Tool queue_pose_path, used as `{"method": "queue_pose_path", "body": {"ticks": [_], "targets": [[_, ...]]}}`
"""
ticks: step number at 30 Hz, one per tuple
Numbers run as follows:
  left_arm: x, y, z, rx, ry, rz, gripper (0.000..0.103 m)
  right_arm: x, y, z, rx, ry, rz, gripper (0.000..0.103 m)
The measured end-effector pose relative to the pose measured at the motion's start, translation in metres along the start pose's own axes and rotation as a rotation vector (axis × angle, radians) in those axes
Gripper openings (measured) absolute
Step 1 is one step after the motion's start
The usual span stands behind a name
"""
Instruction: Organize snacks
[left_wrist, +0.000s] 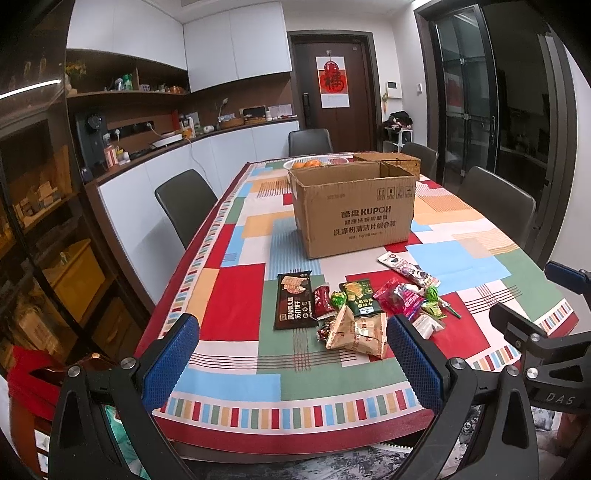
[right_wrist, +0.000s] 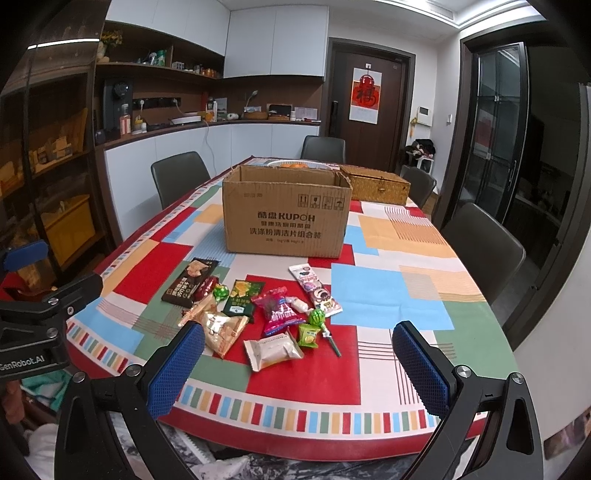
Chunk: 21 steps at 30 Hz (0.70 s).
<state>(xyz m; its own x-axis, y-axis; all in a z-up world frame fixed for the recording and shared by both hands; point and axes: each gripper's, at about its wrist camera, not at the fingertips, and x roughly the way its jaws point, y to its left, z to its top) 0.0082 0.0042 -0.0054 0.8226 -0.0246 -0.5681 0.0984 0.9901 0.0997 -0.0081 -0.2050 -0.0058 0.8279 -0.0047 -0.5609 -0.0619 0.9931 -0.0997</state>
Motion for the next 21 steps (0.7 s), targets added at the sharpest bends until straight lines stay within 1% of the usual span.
{"method": "queue_pose_path", "body": {"ticks": [6,12,18,20,21], "targets": [[0.013,0.0,-0.001,-0.006,0.032,-0.041,0.103,0.013,0.002,-0.002,-0.009,0.031,0.01,0.103],[0.033,-0.004,-0.002,0.0,0.087,-0.09,0.102,0.036,-0.002,-0.005,0.011,0.095,0.04,0.103],[0.052,-0.006,-0.001,0.007,0.124,-0.132,0.092,0.064,-0.003,-0.007,0.024,0.17,0.073,0.102],[0.058,-0.007,-0.001,0.012,0.131,-0.152,0.085,0.072,-0.003,-0.008,0.028,0.189,0.082,0.102],[0.062,-0.008,0.0,0.017,0.137,-0.163,0.084,0.077,-0.003,-0.008,0.029,0.201,0.088,0.102]]}}
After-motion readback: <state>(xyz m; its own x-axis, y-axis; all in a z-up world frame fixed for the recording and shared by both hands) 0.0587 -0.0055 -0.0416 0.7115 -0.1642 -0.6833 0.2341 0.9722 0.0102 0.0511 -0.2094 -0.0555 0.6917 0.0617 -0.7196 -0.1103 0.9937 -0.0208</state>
